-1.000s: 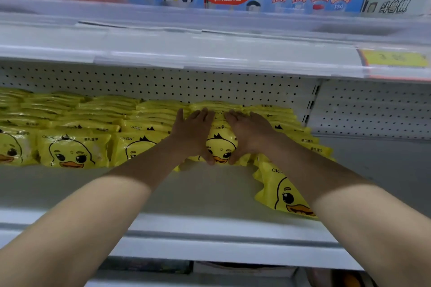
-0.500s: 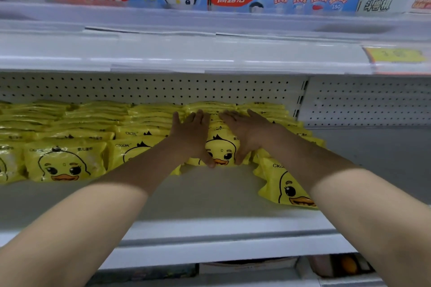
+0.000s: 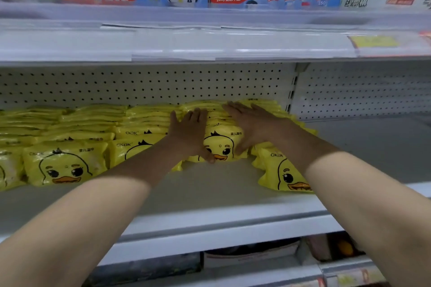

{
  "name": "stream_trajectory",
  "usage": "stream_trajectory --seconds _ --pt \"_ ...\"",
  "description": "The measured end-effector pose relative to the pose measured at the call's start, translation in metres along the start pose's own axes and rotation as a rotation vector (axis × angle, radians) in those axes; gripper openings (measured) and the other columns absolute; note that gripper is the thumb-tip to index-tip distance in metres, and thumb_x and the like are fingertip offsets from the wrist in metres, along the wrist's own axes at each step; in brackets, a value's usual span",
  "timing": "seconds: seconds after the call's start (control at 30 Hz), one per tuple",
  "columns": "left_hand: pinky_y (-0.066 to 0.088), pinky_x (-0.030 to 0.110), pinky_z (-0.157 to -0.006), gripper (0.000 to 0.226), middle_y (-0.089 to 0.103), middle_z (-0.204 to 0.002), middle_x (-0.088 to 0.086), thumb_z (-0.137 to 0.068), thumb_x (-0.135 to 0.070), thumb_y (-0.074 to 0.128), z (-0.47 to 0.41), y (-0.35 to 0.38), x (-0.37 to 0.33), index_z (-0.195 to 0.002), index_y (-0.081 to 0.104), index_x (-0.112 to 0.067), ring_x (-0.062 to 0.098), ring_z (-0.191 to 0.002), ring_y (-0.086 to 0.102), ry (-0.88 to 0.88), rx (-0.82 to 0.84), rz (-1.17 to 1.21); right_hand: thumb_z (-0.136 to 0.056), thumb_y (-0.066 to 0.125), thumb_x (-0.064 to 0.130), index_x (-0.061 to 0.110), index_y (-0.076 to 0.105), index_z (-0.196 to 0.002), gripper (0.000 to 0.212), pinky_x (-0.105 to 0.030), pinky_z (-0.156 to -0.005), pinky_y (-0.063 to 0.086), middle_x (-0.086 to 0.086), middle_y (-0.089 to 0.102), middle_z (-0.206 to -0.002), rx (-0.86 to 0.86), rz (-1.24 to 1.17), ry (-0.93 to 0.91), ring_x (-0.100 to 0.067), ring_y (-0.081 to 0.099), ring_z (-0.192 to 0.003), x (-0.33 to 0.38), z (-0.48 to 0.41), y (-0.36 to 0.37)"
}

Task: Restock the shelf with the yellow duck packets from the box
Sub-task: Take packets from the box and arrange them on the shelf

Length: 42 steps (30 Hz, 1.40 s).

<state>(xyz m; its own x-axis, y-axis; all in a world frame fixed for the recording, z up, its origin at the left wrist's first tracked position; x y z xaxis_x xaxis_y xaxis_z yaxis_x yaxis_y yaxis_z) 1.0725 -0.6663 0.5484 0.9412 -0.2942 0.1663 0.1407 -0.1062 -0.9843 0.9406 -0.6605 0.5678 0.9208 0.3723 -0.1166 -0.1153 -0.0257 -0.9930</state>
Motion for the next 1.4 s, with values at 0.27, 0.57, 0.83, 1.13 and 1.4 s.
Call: stream_trajectory --seconds 0.27,0.57,0.83,1.13,1.4 --pt "-0.006 0.057 -0.118 0.152 -0.017 -0.162 0.007 -0.052 -0.077 0.075 0.003 -0.053 -0.067 -0.151 -0.023 -0.017 0.022 -0.150 -0.013 0.116 0.044 0.092 -0.075 0.072 0.067 0.031 0.010 -0.158 0.110 -0.033 -0.123 0.014 0.005 0.007 -0.166 -0.034 -0.193 0.026 -0.016 0.011 -0.152 -0.068 0.051 -0.046" --pt "-0.009 0.049 -0.120 0.149 -0.015 -0.163 0.004 -0.054 -0.075 0.076 0.025 -0.050 -0.198 -0.153 -0.016 -0.013 0.016 -0.148 -0.017 0.310 0.147 0.093 -0.060 0.077 0.074 0.033 0.007 -0.158 0.128 -0.022 -0.114 0.020 0.016 0.014 -0.163 0.237 -0.250 0.077 -0.010 0.021 -0.148 -0.123 0.115 -0.003" --pt "-0.008 0.051 -0.119 0.154 -0.021 -0.161 0.004 -0.051 -0.071 0.081 0.033 -0.033 -0.198 -0.151 -0.022 -0.016 0.020 -0.148 -0.019 0.185 0.216 -0.011 -0.051 0.081 0.076 0.025 -0.011 -0.157 0.150 -0.041 -0.124 0.013 0.004 -0.011 -0.166 0.278 -0.128 0.002 -0.017 -0.008 -0.152 -0.108 0.138 0.032" --pt "-0.007 0.050 -0.120 0.156 -0.009 -0.164 0.003 -0.044 -0.071 0.082 0.016 -0.035 -0.195 -0.154 -0.013 -0.014 0.017 -0.149 -0.013 0.186 0.027 0.034 -0.051 0.091 0.058 0.022 -0.013 -0.157 0.152 -0.045 -0.123 0.016 0.000 -0.012 -0.166 0.133 -0.131 -0.039 -0.021 -0.011 -0.152 -0.113 0.121 0.033" --pt "-0.007 0.049 -0.120 0.153 -0.007 -0.164 0.003 -0.045 -0.073 0.080 0.011 -0.032 -0.191 -0.154 -0.009 -0.014 0.016 -0.150 -0.012 0.159 0.008 0.038 -0.046 0.089 0.066 0.019 -0.013 -0.157 0.158 -0.044 -0.124 0.012 -0.005 -0.016 -0.165 0.125 -0.135 -0.023 -0.023 -0.015 -0.152 -0.112 0.113 0.037"
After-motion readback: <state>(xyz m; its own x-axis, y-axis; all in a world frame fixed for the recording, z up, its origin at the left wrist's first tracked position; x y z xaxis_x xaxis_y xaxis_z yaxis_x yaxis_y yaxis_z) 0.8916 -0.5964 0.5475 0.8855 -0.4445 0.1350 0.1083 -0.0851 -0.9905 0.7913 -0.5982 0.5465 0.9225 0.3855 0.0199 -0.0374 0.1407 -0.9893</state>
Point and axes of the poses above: each hand's wrist, its own z-axis away from the middle knuckle, its own y-axis out of the palm, x = y × z, the point moved 10 cm from there along -z, towards the middle knuckle
